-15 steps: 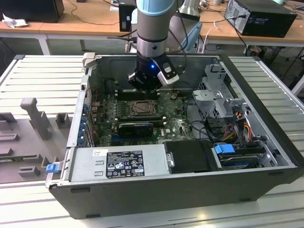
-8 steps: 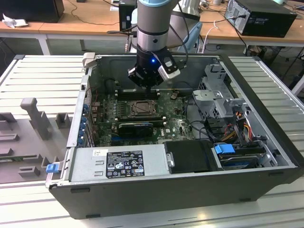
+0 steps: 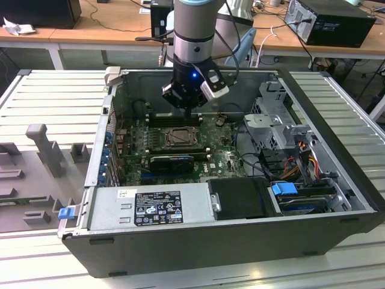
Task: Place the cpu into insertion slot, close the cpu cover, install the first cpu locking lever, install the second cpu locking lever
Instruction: 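Install the second cpu locking lever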
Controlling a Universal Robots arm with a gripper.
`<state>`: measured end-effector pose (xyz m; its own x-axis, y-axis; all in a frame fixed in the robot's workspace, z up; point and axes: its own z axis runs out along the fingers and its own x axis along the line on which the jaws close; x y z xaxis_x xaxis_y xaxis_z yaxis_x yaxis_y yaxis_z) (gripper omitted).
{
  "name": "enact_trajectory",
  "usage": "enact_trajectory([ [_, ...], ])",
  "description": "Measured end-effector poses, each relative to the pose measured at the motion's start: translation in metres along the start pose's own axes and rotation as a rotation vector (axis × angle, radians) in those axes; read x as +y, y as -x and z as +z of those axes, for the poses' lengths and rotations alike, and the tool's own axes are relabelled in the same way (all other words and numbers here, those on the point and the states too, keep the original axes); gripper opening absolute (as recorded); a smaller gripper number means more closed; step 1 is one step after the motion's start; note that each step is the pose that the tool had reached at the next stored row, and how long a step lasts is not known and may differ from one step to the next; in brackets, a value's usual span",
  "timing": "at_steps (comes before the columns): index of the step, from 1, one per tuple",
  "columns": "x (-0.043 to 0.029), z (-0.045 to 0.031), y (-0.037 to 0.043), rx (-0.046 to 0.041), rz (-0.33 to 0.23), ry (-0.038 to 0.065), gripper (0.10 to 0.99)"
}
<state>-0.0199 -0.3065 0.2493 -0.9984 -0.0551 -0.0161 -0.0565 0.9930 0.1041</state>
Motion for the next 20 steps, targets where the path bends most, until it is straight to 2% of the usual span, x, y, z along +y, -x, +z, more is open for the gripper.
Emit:
enact_trajectory([
  [2,0.0003,-0.0031,0.0001,0.0003,0.000,0.000,0.106],
  [7,-0.0034,-0.0030,-0.0001,0.0018,0.000,0.000,0.106],
  [9,-0.0075,-0.0024,-0.0003,0.0149,0.002,0.001,0.106],
  [10,-0.0097,-0.0021,-0.0005,0.0159,0.002,0.001,0.106],
  [15,-0.0170,-0.0017,-0.0009,0.0164,0.002,0.001,0.106],
  [20,-0.0196,-0.0013,-0.0011,0.0165,0.002,0.001,0.106],
])
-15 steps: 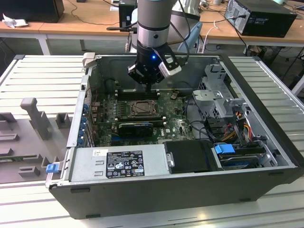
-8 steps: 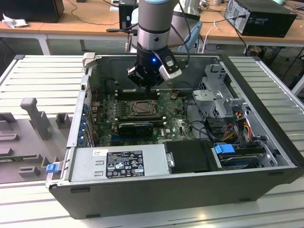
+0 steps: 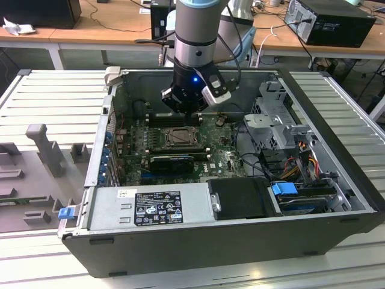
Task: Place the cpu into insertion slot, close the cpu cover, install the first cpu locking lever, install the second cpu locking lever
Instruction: 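Install the second cpu locking lever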
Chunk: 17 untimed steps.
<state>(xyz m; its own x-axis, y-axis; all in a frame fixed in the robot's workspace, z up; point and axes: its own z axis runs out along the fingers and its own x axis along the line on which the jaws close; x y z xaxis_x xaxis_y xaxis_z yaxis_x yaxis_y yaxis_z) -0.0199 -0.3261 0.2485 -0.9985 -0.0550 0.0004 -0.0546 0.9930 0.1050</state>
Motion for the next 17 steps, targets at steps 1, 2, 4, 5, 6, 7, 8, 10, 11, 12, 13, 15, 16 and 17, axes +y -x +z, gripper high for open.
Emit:
enact_trajectory([
  [1,-0.0001,-0.0002,0.0000,0.0000,0.000,0.000,0.106],
  [2,0.0000,-0.0007,0.0000,0.0002,0.000,0.000,0.106],
  [4,0.0002,-0.0023,0.0000,0.0000,0.000,0.000,0.106],
  [5,0.0004,-0.0045,0.0000,0.0000,0.000,0.000,0.106],
  [6,0.0006,-0.0060,0.0000,0.0000,0.000,0.000,0.106],
  [7,0.0007,-0.0073,0.0000,0.0000,0.000,0.000,0.106],
  [8,0.0005,-0.0073,0.0000,-0.0002,0.000,0.000,0.106],
  [10,-0.0003,-0.0075,0.0000,0.0000,0.000,0.000,0.106],
  [11,-0.0011,-0.0076,-0.0001,0.0000,0.000,0.000,0.106],
  [12,-0.0025,-0.0077,-0.0002,0.0000,0.000,0.000,0.106],
  [13,-0.0041,-0.0079,-0.0003,0.0000,0.000,0.000,0.106],
  [15,-0.0068,-0.0081,-0.0004,0.0002,0.000,0.000,0.106],
  [16,-0.0087,-0.0082,-0.0005,0.0007,0.000,0.000,0.106],
  [17,-0.0097,-0.0083,-0.0006,0.0010,0.000,0.000,0.106],
])
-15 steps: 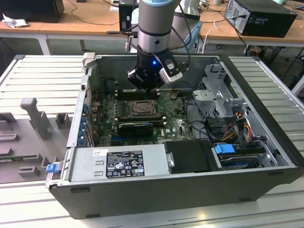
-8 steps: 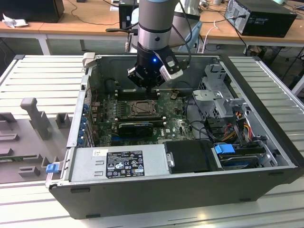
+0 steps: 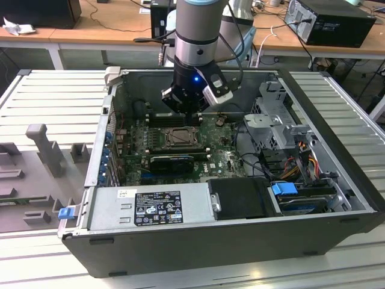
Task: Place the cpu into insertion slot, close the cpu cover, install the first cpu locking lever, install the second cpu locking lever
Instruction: 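Install the second cpu locking lever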
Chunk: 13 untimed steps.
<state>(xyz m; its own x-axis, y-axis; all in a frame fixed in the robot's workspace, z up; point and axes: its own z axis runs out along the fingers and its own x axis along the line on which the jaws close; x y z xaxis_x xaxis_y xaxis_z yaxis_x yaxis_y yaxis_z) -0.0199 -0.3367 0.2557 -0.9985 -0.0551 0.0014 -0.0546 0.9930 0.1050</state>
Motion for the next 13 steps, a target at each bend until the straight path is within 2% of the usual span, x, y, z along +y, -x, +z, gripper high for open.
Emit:
enact_trajectory([
  [5,-0.0069,-0.0007,-0.0004,0.0015,0.000,0.002,0.106],
  [6,-0.0089,-0.0009,-0.0005,0.0034,0.000,0.006,0.106],
  [7,-0.0116,-0.0011,-0.0003,0.0097,0.001,0.017,0.106],
  [9,-0.0165,-0.0013,-0.0004,0.0172,0.002,0.029,0.106],
  [13,-0.0283,-0.0008,-0.0010,0.0212,0.002,0.031,0.106],
])
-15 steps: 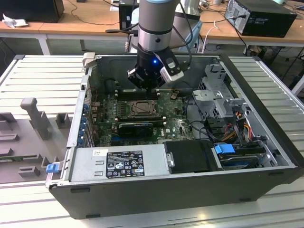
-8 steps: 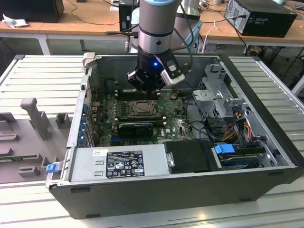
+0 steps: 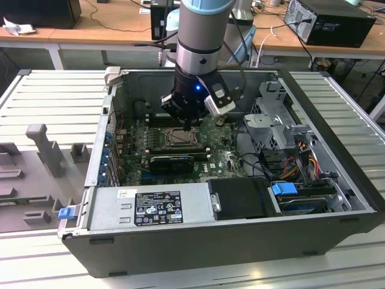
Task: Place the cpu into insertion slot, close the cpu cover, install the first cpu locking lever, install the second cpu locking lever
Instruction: 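Install the second cpu locking lever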
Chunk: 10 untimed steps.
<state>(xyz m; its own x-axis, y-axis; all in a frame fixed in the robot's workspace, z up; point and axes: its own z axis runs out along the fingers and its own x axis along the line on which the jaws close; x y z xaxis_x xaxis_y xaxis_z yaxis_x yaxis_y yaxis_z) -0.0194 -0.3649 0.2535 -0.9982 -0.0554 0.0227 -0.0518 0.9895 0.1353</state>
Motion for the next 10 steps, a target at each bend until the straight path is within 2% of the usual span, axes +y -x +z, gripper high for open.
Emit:
enact_trajectory([
  [6,-0.0097,0.0019,-0.0004,0.0011,-0.008,0.000,0.106],
  [10,-0.0118,0.0021,-0.0006,0.0011,-0.009,0.000,0.106],
])
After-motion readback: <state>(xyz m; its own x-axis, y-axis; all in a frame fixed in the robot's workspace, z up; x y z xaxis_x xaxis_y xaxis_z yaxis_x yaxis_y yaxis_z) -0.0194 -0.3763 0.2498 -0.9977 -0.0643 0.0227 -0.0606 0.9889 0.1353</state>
